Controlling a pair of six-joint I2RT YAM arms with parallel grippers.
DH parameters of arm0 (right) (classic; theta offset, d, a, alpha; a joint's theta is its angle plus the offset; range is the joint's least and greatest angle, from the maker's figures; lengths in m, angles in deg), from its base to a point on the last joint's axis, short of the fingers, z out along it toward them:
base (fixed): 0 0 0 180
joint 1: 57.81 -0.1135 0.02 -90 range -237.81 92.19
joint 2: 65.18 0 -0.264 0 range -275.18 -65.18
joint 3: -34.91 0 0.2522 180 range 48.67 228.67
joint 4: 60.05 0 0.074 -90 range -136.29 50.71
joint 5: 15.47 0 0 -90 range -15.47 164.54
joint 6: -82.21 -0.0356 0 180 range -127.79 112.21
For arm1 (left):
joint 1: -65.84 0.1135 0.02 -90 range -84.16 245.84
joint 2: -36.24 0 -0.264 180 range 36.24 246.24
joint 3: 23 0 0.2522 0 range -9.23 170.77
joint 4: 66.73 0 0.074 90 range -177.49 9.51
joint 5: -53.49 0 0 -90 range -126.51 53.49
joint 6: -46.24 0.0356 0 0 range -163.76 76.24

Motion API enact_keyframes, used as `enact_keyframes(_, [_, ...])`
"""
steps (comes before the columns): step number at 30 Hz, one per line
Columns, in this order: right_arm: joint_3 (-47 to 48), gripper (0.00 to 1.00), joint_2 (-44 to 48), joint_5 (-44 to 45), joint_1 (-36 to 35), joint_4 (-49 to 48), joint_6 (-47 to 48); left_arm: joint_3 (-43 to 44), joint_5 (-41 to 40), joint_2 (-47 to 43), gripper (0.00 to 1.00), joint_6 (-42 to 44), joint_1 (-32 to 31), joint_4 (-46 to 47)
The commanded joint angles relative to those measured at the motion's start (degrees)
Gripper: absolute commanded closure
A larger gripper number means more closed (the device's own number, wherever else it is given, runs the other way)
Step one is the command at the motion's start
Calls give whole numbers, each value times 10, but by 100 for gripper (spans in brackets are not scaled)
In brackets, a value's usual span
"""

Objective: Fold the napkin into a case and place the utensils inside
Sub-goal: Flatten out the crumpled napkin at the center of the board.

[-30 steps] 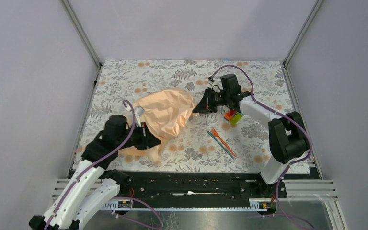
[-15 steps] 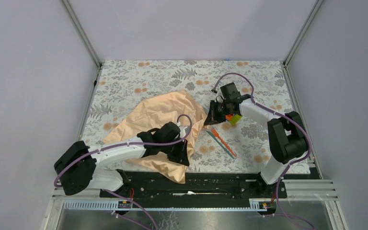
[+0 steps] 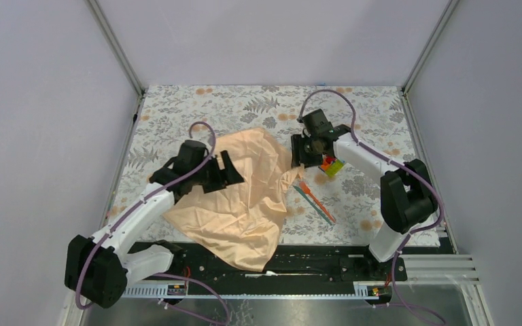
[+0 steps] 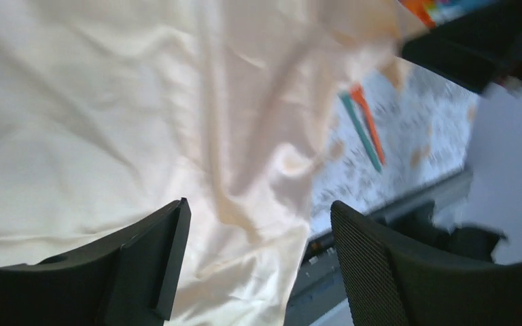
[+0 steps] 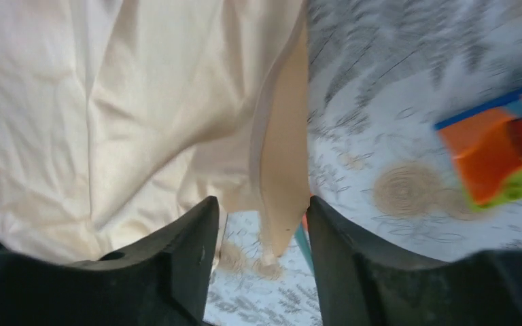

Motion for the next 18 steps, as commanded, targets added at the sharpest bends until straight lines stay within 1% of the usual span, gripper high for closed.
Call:
enact_keyframes(1, [115, 34, -2, 257, -41, 70, 39, 8, -77, 23, 22, -34, 88, -53])
enact_keyframes(2, [138, 29, -11, 270, -48, 78, 46, 8, -102, 31, 22, -44, 98, -51])
enact_keyframes(3, [162, 24, -25, 265, -55, 79, 55, 7, -124, 40, 22, -56, 107, -45])
enact_keyframes(4, [170, 19, -38, 240, -60, 69, 59, 4, -136, 49, 22, -63, 110, -33])
enact_keyframes(5, [186, 17, -54, 201, -62, 59, 58, 1, -147, 59, 22, -67, 120, -18])
enact_keyframes(7, [212, 16, -91, 112, -65, 42, 51, -4, -157, 83, 21, -84, 137, 8])
enact_keyframes(9, [222, 16, -126, 20, -66, -14, 26, -12, -144, 107, 21, -100, 159, 40])
enact_keyframes(10, [231, 18, -146, -5, -68, -32, 11, -13, -141, 124, 17, -116, 169, 54])
enact_keyframes(11, [244, 22, -165, -18, -67, -43, -5, -15, -137, 138, 13, -128, 178, 62])
enact_keyframes(12, [256, 24, -185, -18, -67, -51, -19, -17, -133, 152, 11, -140, 185, 72])
enact_keyframes(14, [265, 26, -213, -1, -69, -84, -42, -17, -130, 176, 9, -158, 198, 88])
enact_keyframes(18, [304, 27, -281, 33, -69, -119, -61, -16, -116, 223, 7, -181, 229, 130])
